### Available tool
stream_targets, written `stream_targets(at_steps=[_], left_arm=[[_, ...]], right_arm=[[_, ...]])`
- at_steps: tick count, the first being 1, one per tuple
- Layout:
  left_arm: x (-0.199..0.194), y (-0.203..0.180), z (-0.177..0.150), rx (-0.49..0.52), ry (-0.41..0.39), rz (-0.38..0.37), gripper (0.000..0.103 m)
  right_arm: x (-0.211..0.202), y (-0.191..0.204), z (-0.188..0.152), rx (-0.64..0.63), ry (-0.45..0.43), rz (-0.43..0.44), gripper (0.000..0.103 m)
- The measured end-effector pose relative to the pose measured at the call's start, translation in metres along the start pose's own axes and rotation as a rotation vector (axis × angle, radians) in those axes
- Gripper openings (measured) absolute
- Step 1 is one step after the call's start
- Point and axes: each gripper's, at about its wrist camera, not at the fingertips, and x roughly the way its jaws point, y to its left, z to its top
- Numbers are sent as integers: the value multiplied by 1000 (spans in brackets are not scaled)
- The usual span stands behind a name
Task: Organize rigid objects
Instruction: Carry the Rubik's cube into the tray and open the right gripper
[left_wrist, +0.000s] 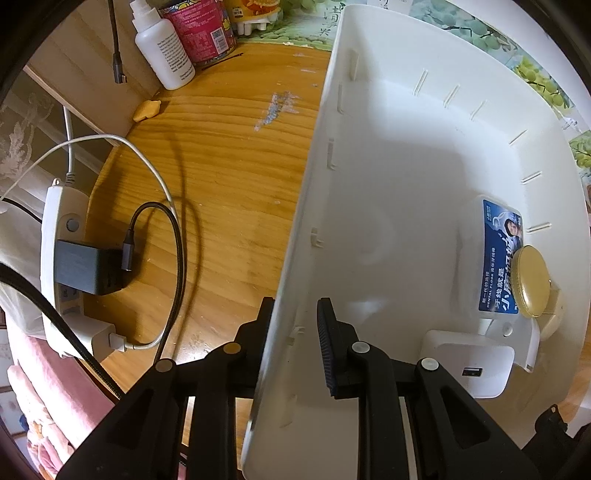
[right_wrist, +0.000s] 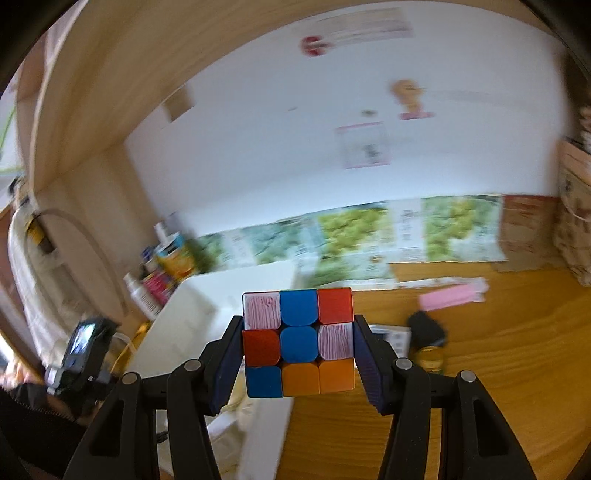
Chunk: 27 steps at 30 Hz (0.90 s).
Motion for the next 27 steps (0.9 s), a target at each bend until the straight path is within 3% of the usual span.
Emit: stream_targets(at_steps=[10, 15, 20, 27], left_arm=[[-3, -16, -10, 19, -8, 54, 23], [-4, -20, -15, 25, -8, 64, 23], [-5, -23, -16, 27, -6, 68, 23], [-6, -26, -19, 33, -4, 79, 23]], right_arm=[[16, 63, -14, -224, 116, 175, 57], [20, 79, -20, -289, 160, 222, 57], [19, 80, -19, -292, 151, 227, 58], [17, 70, -17, -254, 136, 206, 68]])
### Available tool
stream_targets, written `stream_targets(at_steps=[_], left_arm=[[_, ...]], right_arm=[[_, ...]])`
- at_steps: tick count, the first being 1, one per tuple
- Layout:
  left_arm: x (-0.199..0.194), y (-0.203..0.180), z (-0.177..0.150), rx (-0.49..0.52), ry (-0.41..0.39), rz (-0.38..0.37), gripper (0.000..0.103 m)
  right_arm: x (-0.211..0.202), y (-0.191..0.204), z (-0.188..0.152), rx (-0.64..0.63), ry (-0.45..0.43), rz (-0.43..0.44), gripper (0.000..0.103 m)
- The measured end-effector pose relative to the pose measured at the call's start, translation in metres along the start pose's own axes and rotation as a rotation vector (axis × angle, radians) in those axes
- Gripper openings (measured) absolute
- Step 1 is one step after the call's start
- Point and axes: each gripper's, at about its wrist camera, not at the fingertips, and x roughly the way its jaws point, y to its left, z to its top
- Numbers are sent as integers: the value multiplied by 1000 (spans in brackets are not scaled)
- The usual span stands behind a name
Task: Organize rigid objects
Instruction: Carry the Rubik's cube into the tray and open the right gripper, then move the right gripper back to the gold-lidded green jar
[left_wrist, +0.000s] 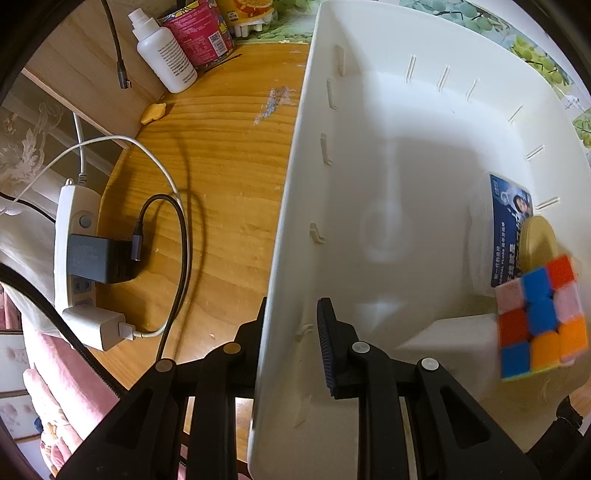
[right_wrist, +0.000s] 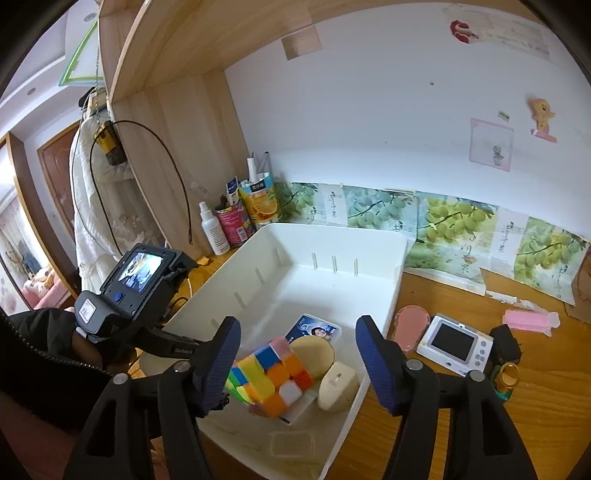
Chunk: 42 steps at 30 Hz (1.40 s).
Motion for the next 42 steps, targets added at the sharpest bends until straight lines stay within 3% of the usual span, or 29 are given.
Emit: stream_targets(at_steps=[10, 21, 27, 35, 42], left_arm=[[-1, 1, -2, 2, -2, 1, 24], [-1, 0, -3, 10, -1, 8, 24], [0, -1, -2, 10, 2, 16, 24], [1, -2, -2, 9, 8, 30, 24], [1, -2, -1, 3, 13, 36, 24]], right_arm=[[-5, -26, -2, 73, -20, -88, 77], [-19, -88, -12, 220, -31, -298, 79], [-17, -117, -26, 286, 14, -376, 82], [-1, -127, -40, 283, 81, -386, 82], [24, -130, -50, 180, 153, -468, 82]])
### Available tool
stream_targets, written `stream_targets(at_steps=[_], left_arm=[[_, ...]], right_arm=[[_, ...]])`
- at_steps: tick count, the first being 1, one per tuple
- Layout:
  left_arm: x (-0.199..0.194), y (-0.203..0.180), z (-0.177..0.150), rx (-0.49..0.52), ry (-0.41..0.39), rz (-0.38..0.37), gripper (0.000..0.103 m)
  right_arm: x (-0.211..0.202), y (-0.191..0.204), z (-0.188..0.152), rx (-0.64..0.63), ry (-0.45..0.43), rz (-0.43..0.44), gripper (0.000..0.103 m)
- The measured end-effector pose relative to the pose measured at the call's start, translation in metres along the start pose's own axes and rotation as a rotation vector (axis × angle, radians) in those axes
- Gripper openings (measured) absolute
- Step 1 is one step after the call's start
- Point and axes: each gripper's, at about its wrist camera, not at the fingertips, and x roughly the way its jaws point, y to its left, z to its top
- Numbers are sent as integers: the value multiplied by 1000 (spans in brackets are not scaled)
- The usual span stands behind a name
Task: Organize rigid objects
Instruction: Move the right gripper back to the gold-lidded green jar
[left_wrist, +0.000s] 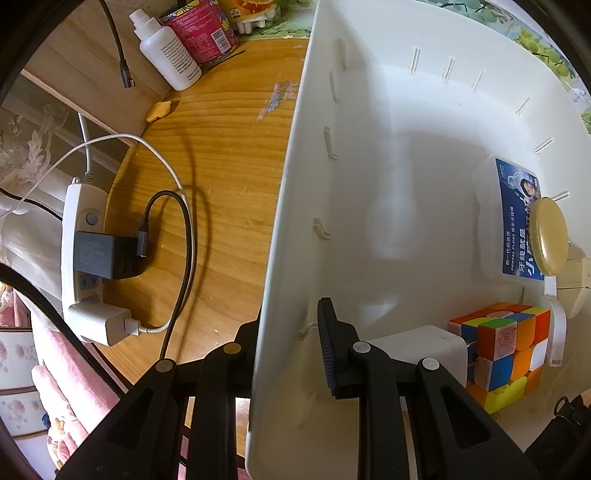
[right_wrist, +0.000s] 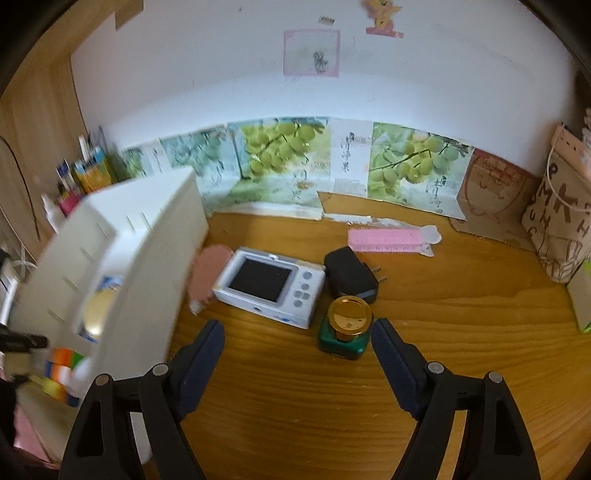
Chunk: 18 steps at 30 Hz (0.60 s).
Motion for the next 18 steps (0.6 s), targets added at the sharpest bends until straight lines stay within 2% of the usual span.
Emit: stream_targets(at_steps=[4, 11, 15, 16, 18], left_arm=[[1, -1, 0, -3, 4, 6, 24], [2, -2, 1, -10, 10, 18, 25], [2, -2, 1, -11, 10, 21, 25], [2, -2, 0, -11, 10, 22, 25], [1, -2, 0, -11, 11, 22, 25]], right_arm=[[17, -10, -4, 13, 26, -45, 82], [38, -32, -9, 85, 53, -45, 81], [46, -38, -8, 98, 70, -59, 57], [47, -39, -9, 101, 74, -56, 55], [47, -40, -9, 109, 76, -33, 42]])
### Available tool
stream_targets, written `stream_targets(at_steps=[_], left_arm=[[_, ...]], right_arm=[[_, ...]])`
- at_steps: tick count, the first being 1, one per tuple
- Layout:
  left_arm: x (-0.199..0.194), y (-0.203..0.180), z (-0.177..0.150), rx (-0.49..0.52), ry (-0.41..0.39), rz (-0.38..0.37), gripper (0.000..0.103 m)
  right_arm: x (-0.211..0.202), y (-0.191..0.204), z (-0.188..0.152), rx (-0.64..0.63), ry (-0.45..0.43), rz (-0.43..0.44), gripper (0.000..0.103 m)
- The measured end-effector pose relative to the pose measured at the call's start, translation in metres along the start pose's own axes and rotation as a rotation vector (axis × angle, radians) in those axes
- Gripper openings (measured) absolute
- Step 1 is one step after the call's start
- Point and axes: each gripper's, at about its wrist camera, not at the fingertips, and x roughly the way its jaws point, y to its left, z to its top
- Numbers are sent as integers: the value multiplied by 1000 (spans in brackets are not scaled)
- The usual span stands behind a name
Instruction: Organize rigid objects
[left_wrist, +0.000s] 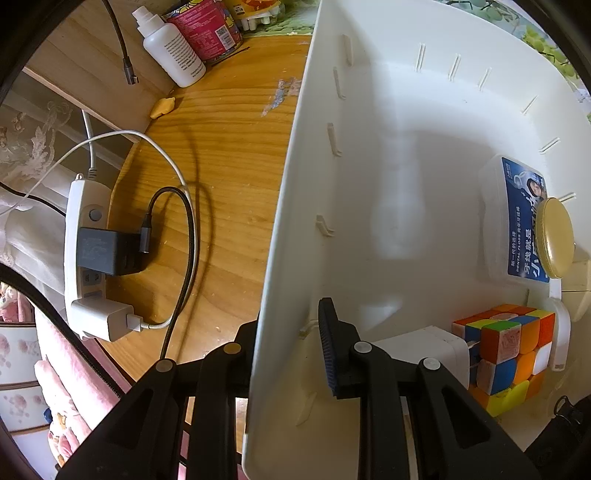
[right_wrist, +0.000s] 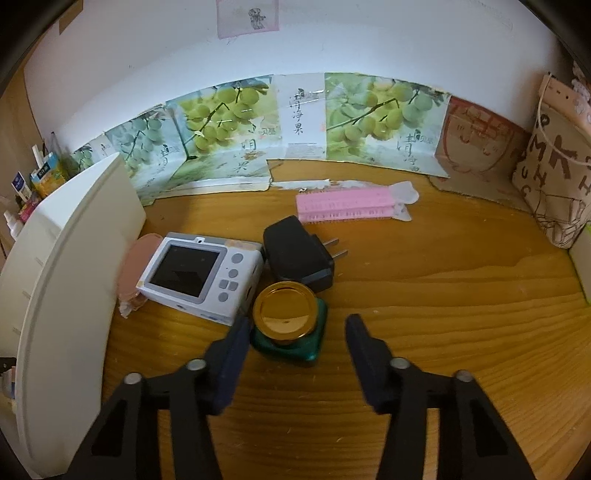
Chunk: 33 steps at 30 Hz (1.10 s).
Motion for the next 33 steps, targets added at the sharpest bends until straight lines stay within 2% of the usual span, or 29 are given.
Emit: stream_targets(at_steps=[12, 20, 27, 33], left_arm=[[0, 0, -1, 1, 0, 2, 25], [-1, 1, -1, 2, -3, -2, 25], [-1, 1, -1, 2, -3, -2, 25], [-1, 0, -1, 1, -4, -4, 25]], right_arm=[[-10, 1, 0, 3, 7, 43, 41], [-32, 10, 4, 17, -26, 129, 40], [-63, 26, 12, 35, -85, 275, 40], [-86, 50, 16, 8, -131, 457, 40]])
